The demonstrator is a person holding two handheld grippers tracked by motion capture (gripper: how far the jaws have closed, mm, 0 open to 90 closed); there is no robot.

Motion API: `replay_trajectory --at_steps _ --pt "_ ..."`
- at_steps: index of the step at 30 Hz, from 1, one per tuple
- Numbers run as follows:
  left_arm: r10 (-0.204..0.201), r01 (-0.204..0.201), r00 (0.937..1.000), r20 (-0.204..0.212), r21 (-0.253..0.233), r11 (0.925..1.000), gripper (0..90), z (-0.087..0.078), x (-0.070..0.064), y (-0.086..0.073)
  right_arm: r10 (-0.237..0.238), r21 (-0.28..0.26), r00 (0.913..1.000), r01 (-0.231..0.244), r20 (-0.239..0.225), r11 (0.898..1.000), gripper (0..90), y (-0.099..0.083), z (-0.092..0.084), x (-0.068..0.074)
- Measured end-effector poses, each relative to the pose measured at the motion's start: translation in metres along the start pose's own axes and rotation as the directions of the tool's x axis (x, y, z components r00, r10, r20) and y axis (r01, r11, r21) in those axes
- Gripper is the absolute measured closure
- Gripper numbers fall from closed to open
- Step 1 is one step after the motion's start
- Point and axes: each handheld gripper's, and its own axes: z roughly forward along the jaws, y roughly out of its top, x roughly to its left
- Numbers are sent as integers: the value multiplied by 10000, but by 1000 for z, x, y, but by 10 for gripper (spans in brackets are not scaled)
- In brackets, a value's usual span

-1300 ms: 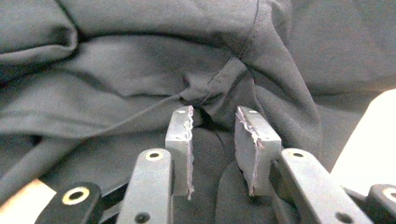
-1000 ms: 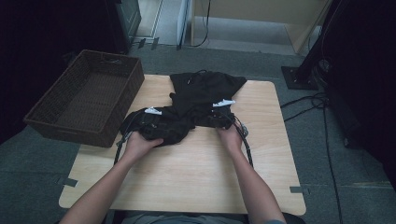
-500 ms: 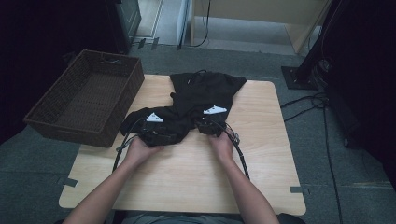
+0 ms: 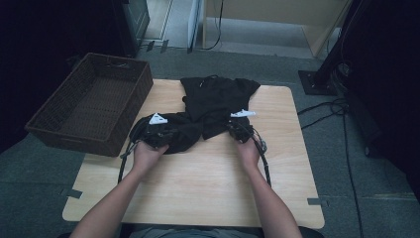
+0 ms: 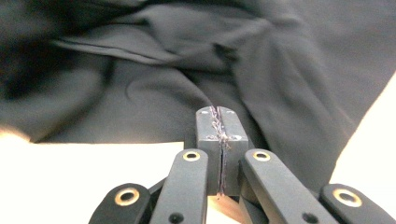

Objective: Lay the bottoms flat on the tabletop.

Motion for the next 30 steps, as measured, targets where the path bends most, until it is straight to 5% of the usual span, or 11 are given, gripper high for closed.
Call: replay_trajectory --at_steps 5,9,13,15,19,20,26,30 --pt "-402 402 9992 -64 50 9992 875 -23 11 5 151 -108 9999 -151 45 9998 899 -15 -32 -23" --pt "-998 988 9948 190 499 9939 869 -27 19 -2 376 174 9961 -391 797 9991 898 -31 -51 -48" --pt "-790 747 9954 542 774 9942 862 -25 10 -11 760 -43 9953 -759 592 9971 834 -32 -54 -48" --pt "-778 716 9943 726 838 9939 861 -23 6 -14 703 -643 9975 -694 120 9955 692 -26 -55 -33" --pt "-765 693 9941 775 912 9934 862 -19 3 -19 574 -807 9967 -618 -566 9948 632 -20 -47 -14" --pt "-821 738 9929 862 953 9927 863 -17 2 -20 471 -762 9953 -536 -850 9956 597 -16 -39 1" --pt "-1138 1046 9884 1005 923 9902 863 -16 4 -24 232 -515 9898 -307 -1408 9982 582 -9 -14 34" --pt "-1126 1026 9879 1062 955 9901 864 -15 -1 -26 -40 -226 9862 2 -1652 9997 476 -2 5 63"
